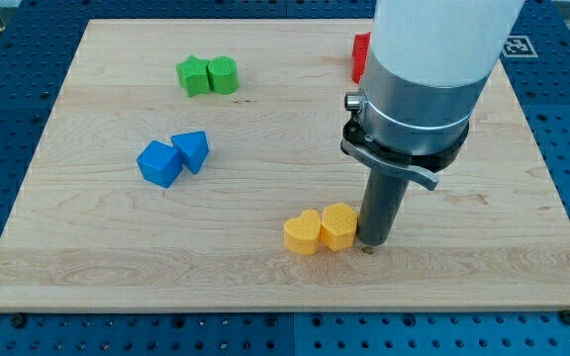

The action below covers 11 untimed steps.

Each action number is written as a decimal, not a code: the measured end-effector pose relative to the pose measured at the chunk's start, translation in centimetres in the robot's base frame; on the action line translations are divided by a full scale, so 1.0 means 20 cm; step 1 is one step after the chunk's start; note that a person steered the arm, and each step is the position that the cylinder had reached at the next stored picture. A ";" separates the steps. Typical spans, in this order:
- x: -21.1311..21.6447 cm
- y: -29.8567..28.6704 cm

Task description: Place the yellow heart above the yellow hexagon

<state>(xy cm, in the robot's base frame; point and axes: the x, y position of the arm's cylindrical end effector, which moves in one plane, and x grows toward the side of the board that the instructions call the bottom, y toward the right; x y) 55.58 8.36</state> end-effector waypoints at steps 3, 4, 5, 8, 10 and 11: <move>0.18 0.07; 0.31 0.10; 0.31 -0.01; 0.16 -0.57; 0.00 -0.36; 0.01 -0.33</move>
<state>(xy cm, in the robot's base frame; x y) 55.69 1.79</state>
